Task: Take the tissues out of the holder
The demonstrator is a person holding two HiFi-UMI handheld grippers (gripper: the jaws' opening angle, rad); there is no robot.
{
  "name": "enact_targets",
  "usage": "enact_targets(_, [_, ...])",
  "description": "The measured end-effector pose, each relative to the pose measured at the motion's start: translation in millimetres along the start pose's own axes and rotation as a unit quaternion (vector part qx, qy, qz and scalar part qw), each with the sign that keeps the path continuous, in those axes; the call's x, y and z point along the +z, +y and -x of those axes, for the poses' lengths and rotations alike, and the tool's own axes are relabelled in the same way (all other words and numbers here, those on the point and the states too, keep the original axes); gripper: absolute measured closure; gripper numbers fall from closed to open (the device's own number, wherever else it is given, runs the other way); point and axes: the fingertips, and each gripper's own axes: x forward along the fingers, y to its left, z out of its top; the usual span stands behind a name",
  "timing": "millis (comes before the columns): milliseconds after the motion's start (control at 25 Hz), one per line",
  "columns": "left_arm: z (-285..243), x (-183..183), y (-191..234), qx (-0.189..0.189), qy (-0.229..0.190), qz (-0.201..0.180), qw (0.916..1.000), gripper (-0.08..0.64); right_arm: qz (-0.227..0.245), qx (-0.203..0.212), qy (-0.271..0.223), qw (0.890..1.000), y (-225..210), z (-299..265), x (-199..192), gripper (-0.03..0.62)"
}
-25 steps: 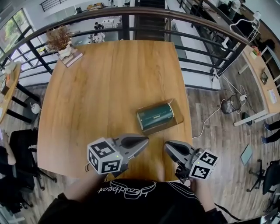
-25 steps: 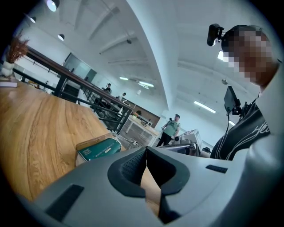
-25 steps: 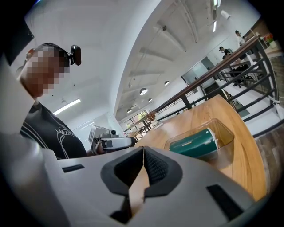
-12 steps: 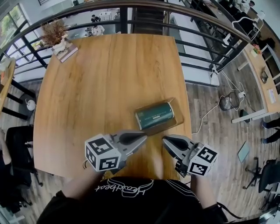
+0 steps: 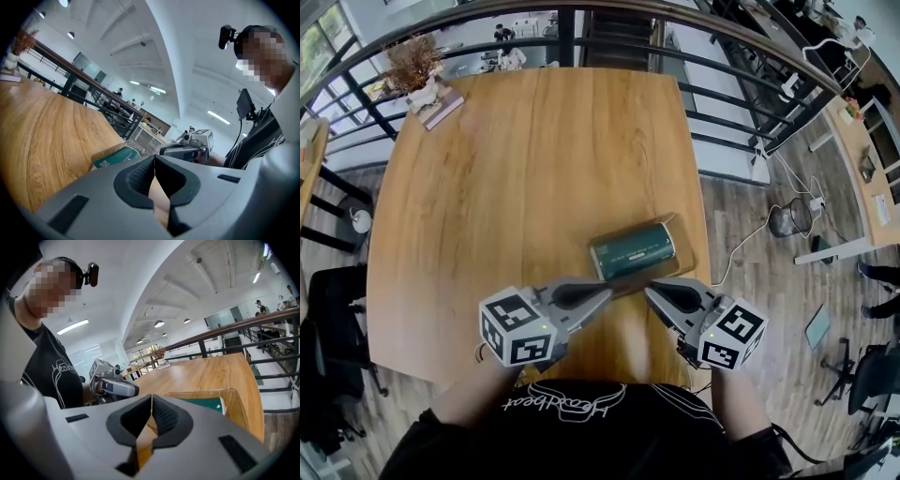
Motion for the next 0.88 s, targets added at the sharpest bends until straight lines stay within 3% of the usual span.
enact_targets(520, [6, -2, 20, -0.002, -0.008, 0.015, 0.9999, 0.546, 0.099, -0.032, 0.070, 0.992, -29, -17, 8, 0.574])
enact_targets(840, [12, -3, 32, 0.005, -0.012, 0.020, 0.9997, 0.547, 0.182, -0.047, 0.145, 0.971, -43, -30, -2, 0.568])
enact_targets(880, [12, -4, 34, 0.007, -0.011, 0.020, 0.9997, 0.546, 0.192, -0.045, 0.160, 0.967, -44, -33, -5, 0.532])
